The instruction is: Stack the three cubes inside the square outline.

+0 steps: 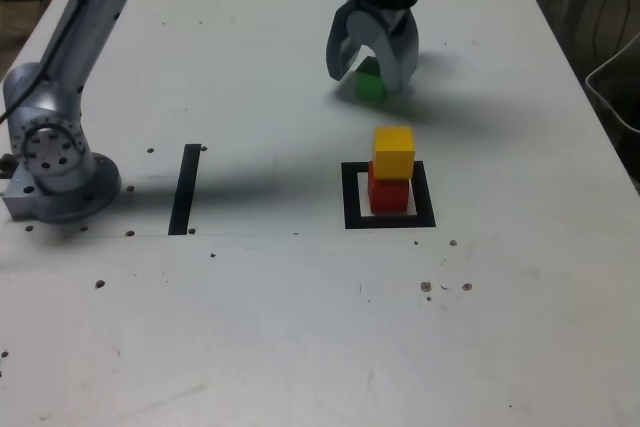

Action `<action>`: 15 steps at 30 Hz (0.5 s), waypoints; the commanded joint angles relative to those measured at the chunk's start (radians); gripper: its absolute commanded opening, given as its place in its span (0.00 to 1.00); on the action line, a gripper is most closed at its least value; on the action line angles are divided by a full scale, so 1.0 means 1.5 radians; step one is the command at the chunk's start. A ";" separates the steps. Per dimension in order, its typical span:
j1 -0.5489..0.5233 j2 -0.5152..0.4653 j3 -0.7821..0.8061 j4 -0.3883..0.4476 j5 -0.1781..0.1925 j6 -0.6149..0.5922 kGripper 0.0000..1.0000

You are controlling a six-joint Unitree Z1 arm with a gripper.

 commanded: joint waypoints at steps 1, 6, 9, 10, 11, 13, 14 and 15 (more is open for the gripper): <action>-0.002 -0.010 0.006 -0.007 -0.003 0.001 0.33; -0.004 -0.023 0.016 -0.012 -0.022 0.017 0.19; -0.004 -0.033 0.022 -0.015 -0.035 0.022 0.14; -0.004 -0.035 0.024 -0.017 -0.036 0.022 0.14; -0.004 -0.037 0.028 -0.020 -0.037 0.022 0.13; -0.004 -0.040 0.036 -0.029 -0.041 0.022 0.12; -0.004 -0.042 0.040 -0.034 -0.044 0.023 0.12; -0.004 -0.045 0.044 -0.039 -0.047 0.023 0.12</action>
